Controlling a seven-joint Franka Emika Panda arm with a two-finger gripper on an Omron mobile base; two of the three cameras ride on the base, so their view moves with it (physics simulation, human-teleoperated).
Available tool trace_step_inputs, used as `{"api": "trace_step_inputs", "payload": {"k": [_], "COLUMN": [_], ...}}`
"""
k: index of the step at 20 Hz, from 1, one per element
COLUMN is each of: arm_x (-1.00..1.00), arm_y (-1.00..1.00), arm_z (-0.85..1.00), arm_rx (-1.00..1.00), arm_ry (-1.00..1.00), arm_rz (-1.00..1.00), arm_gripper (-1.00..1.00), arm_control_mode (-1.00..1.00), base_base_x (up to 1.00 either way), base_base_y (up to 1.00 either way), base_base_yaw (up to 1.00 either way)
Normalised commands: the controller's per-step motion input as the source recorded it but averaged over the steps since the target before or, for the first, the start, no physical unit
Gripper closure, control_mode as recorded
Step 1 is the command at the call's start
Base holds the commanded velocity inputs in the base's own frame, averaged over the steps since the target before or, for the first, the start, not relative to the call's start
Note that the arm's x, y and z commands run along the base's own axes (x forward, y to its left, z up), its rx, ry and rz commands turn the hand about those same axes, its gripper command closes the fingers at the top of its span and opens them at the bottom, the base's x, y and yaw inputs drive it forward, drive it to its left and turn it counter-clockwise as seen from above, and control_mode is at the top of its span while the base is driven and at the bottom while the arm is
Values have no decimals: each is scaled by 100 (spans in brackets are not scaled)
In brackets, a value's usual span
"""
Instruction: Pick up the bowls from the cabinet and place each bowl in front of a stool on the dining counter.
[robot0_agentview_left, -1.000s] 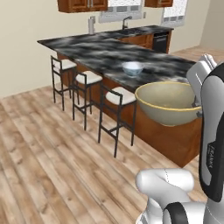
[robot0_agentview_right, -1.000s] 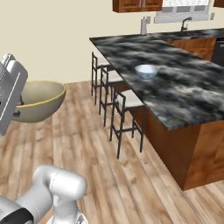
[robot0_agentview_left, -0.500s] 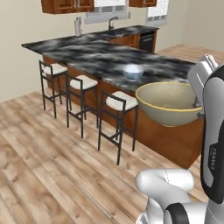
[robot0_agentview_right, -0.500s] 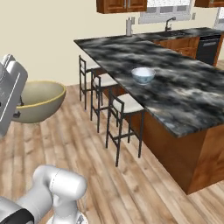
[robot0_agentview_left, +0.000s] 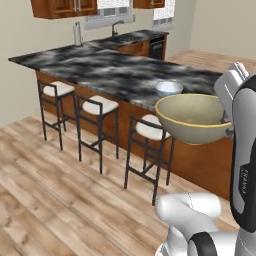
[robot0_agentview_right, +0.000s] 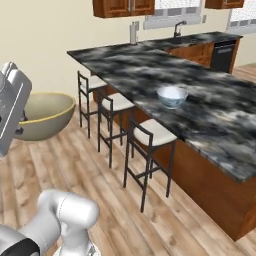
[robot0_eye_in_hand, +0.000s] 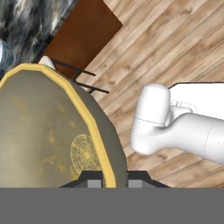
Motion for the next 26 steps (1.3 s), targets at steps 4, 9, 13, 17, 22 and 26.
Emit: {"api": "trace_step_inputs", "payload": {"k": [4,9,13,17,22,26], "arm_x": [0,0,0,0,0,0], "arm_y": [0,0,0,0,0,0], "arm_z": [0,0,0,0,0,0], "arm_rx": [0,0,0,0,0,0], "arm_ry": [0,0,0,0,0,0], "arm_rz": [0,0,0,0,0,0], "arm_gripper": [100,100,100,100,100,100], "arm_control_mode": [100,100,100,100,100,100], "base_base_x": [75,70,63,50,35,10], "base_base_y": [100,100,100,100,100,100], "base_base_yaw": [-26,-26,-27,-32,-39,-48]}}
